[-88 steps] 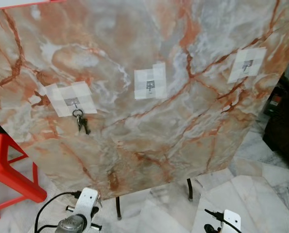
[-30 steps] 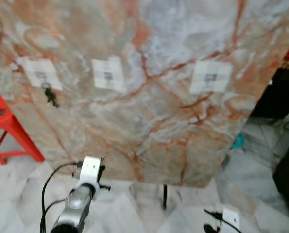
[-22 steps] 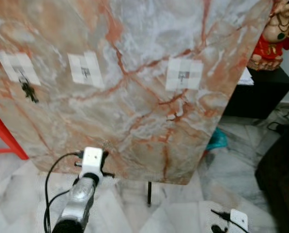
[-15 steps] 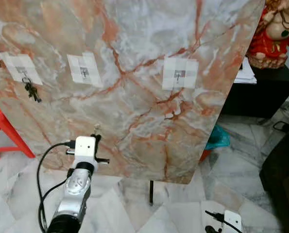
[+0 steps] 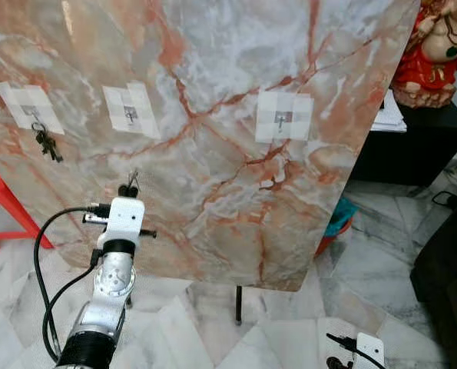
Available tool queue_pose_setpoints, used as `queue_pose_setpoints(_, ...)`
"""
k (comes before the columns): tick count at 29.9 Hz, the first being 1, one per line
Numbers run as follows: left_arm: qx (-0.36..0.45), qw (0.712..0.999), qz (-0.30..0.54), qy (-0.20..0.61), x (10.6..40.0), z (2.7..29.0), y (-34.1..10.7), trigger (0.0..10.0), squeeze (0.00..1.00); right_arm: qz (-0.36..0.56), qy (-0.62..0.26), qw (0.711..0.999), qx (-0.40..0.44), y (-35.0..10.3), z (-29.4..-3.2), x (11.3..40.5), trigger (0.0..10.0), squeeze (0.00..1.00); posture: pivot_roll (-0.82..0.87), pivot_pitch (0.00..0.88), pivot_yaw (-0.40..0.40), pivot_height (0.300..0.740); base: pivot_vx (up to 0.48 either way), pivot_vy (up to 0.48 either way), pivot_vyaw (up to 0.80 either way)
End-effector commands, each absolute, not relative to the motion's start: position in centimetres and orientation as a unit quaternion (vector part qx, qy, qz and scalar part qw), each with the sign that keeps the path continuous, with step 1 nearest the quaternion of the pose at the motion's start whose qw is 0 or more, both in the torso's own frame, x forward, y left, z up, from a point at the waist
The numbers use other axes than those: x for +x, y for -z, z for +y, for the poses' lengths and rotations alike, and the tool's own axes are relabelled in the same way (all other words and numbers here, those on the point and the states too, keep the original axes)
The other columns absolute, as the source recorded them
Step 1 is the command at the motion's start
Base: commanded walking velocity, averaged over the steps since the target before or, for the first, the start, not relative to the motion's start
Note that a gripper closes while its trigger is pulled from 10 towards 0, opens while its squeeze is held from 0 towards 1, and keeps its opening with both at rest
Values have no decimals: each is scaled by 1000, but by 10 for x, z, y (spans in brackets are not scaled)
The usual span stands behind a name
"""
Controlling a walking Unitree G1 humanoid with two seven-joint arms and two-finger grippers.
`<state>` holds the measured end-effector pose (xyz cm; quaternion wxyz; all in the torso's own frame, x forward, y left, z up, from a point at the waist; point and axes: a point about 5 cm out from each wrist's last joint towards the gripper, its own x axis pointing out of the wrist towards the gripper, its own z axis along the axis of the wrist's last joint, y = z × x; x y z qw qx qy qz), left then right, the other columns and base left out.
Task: Hang keys on a hook
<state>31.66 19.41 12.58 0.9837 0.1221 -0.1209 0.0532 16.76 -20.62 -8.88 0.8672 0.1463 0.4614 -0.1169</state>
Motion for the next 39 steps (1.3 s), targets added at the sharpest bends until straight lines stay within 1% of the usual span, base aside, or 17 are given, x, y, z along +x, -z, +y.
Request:
queue_pose_setpoints(1,75,988,-129,-25,317,194,-133,10000,0,465,117,866,143,90,-206,164,10000,0,107,61,-31,740,0,0,0)
queue_pose_setpoints(7,54,991,-124,3,314,206,-140,10000,0,466,116,866,143,90,-207,164,10000,0,106,54,-30,740,0,0,0)
queue_pose_setpoints(8,40,992,-120,19,312,210,-141,10000,0,466,116,866,143,90,-207,164,10000,0,105,53,-31,740,0,0,0)
queue_pose_setpoints(9,13,993,-108,52,308,217,-144,10000,0,465,115,866,143,90,-207,163,10000,0,108,52,-31,740,0,0,0)
queue_pose_setpoints(10,13,993,-108,52,308,217,-144,10000,0,465,115,866,143,90,-207,163,10000,0,108,52,-31,740,0,0,0)
queue_pose_setpoints(13,-22,991,-89,99,302,231,-147,10000,0,465,115,866,144,90,-207,163,10000,0,115,50,-33,740,0,0,0)
queue_pose_setpoints(14,-41,990,-86,107,300,236,-149,10000,0,465,115,866,144,90,-207,163,10000,0,119,48,-33,740,0,0,0)
queue_pose_setpoints(15,-41,990,-86,107,300,236,-149,10000,0,465,115,866,144,90,-207,163,10000,0,119,48,-33,740,0,0,0)
queue_pose_setpoints(16,-124,979,-99,125,296,247,-160,10000,0,465,114,866,144,90,-207,163,10000,0,120,45,-33,740,0,0,0)
queue_pose_setpoints(18,-212,958,-122,151,291,251,-171,10000,0,465,113,866,145,90,-207,163,10000,0,116,44,-34,740,0,0,0)
queue_pose_setpoints(20,-254,942,-133,174,287,250,-175,10000,0,464,111,867,145,90,-207,163,10000,0,116,45,-34,740,0,0,0)
queue_pose_setpoints(24,-302,917,-139,221,284,240,-177,10000,0,462,111,867,146,90,-208,164,10000,0,114,49,-38,740,0,0,0)
queue_pose_setpoints(25,-302,917,-139,221,284,240,-177,10000,0,462,111,867,146,90,-208,164,10000,0,114,49,-38,740,0,0,0)
queue_pose_setpoints(28,-323,905,-130,244,284,230,-175,10000,0,462,112,868,146,90,-208,164,10000,0,112,55,-41,740,0,0,0)
queue_pose_setpoints(29,-343,894,-127,259,284,224,-175,10000,0,461,113,868,147,90,-208,164,10000,0,109,55,-40,740,0,0,0)
queue_pose_setpoints(33,-389,870,-130,275,283,217,-173,10000,0,460,113,868,149,89,-207,165,10000,0,108,60,-40,740,0,0,0)
queue_pose_setpoints(39,-394,870,-123,268,284,212,-168,10000,0,461,112,868,149,89,-207,165,10000,0,106,65,-40,740,0,0,0)
